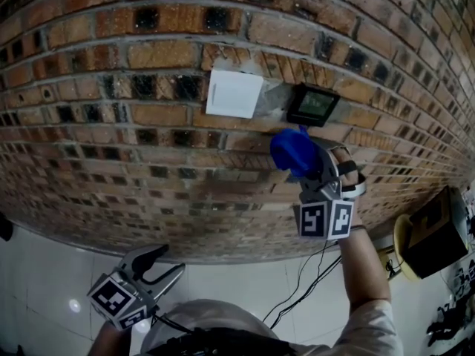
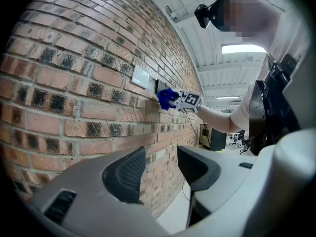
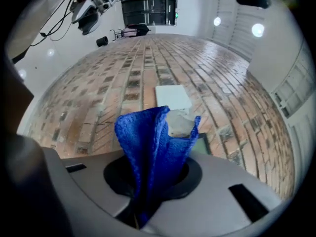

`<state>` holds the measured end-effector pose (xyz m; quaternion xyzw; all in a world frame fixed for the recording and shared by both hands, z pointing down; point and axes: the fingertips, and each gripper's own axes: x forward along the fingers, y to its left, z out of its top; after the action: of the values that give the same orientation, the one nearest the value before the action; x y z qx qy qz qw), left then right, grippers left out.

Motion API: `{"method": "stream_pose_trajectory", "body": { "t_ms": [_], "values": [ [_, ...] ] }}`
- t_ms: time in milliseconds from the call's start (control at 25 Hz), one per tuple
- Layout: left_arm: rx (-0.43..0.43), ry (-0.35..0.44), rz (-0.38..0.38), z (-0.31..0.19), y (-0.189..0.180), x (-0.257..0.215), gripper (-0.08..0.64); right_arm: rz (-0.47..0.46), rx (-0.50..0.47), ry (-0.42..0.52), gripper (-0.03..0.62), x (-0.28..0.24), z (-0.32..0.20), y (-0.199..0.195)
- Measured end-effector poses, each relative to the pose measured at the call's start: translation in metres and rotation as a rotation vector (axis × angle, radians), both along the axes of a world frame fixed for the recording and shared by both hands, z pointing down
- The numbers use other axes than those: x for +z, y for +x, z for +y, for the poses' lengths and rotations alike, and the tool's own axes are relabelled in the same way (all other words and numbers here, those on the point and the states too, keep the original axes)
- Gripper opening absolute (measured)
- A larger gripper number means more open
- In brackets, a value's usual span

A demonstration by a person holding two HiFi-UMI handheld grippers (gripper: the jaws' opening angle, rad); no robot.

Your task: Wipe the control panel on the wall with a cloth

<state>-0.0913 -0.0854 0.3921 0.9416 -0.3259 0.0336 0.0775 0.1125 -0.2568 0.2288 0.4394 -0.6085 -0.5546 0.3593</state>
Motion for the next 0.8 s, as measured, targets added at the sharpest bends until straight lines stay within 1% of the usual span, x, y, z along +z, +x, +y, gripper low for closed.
{"method": "stream_pose_trajectory", "body": {
  "t_ms": [120,200,320,400,560,800],
  "values": [
    [-0.001,0.005,-0.003,-0.001,-0.001,0.001,0.206,-0.059,-0.004,0.12,0.091,-0.055,0.013,0.005],
    [0.003,0.011,-0.003,0.0,0.0,0.0,0.206,-0.089,-0.003,0.184,0.091,-0.086,0.015,0.008],
    [-0.002,0.015,-0.001,0.001,0.0,-0.001,0.206,-0.087,0.025,0.232,0.089,-0.11,0.006,0.011],
    [-0.011,0.017,0.006,0.001,-0.002,-0.001,0.206,-0.068,0.043,0.236,0.089,-0.108,-0.001,0.01],
    [-0.026,0.015,0.008,0.001,-0.007,-0.002,0.206,-0.034,0.053,0.218,0.091,-0.086,-0.006,0.008],
    [-0.023,0.012,0.012,0.0,-0.006,-0.001,0.206,-0.007,0.045,0.135,0.091,-0.03,-0.007,0.005]
  ]
}}
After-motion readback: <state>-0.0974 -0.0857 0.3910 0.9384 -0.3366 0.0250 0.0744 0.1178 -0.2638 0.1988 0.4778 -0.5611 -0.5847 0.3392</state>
